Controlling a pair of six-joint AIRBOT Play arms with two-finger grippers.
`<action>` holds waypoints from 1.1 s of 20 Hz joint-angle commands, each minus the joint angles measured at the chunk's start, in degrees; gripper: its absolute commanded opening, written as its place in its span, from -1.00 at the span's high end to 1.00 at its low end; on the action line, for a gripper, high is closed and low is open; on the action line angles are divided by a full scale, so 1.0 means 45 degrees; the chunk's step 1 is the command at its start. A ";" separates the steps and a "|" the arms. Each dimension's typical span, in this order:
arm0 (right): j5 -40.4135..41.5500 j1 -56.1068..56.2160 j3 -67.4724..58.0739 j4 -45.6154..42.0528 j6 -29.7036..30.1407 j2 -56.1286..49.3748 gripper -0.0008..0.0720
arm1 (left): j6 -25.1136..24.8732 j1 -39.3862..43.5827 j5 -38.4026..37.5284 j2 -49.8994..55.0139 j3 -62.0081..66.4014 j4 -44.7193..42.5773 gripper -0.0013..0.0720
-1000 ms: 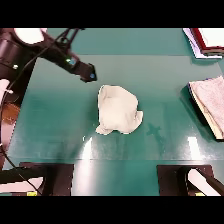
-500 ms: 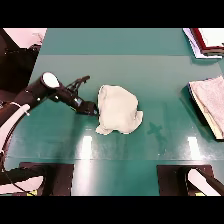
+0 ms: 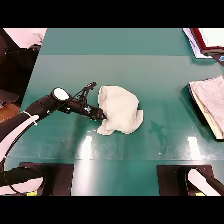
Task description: Fold the shirts.
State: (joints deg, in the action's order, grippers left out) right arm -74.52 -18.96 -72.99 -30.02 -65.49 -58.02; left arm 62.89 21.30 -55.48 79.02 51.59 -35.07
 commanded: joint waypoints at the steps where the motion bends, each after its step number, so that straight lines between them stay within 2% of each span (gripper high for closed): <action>1: -0.0029 0.0010 0.0146 -0.0005 -0.0005 0.0005 0.93 | 0.0151 -0.0131 -0.0408 -0.0068 0.0559 -0.0175 0.91; 4: -0.0029 0.0189 0.0146 -0.0330 -0.0005 0.0000 0.93 | 0.0797 -0.1506 -0.1967 -0.0748 0.2380 -0.1472 0.91; 6: 0.0112 0.0957 0.0151 -0.1875 -0.0121 -0.0063 0.93 | 0.0942 -0.2419 -0.2798 -0.1360 0.3920 -0.2511 0.90; 9: 0.0223 0.2963 0.0146 -0.3818 -0.1146 -0.0981 0.89 | 0.0942 -0.3055 -0.3779 -0.1749 0.5770 -0.3721 0.90; 10: 0.0238 0.3672 0.0146 -0.3774 -0.1146 -0.1506 0.43 | 0.0942 -0.3065 -0.3944 -0.1773 0.6076 -0.4056 0.90; 11: 0.0335 0.4483 0.0146 -0.3672 -0.1146 -0.2171 -0.21 | 0.0947 -0.3065 -0.4031 -0.1773 0.6193 -0.4138 0.90; 12: 0.0549 0.5236 0.0146 -0.3555 -0.1146 -0.2851 -0.43 | 0.0976 -0.3065 -0.4080 -0.1763 0.6193 -0.4172 0.90; 16: 0.2608 0.7805 0.0068 -0.3347 -0.1146 -0.5809 -0.43 | 0.1030 -0.3065 -0.4609 -0.1744 0.6193 -0.4231 0.90; 18: 0.2662 0.8490 -0.0364 -0.2871 -0.1141 -0.7281 -0.43 | 0.1035 -0.3065 -0.4945 -0.1744 0.6193 -0.4323 0.90; 22: 0.2137 0.9340 -0.1559 -0.3152 -0.1098 -0.9442 -0.39 | 0.1035 -0.3065 -0.5017 -0.1744 0.6193 -0.4464 0.90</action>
State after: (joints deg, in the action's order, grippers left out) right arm -64.66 19.68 -76.99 -43.90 -70.48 -93.65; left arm 67.55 7.55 -77.14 71.22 79.31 -54.43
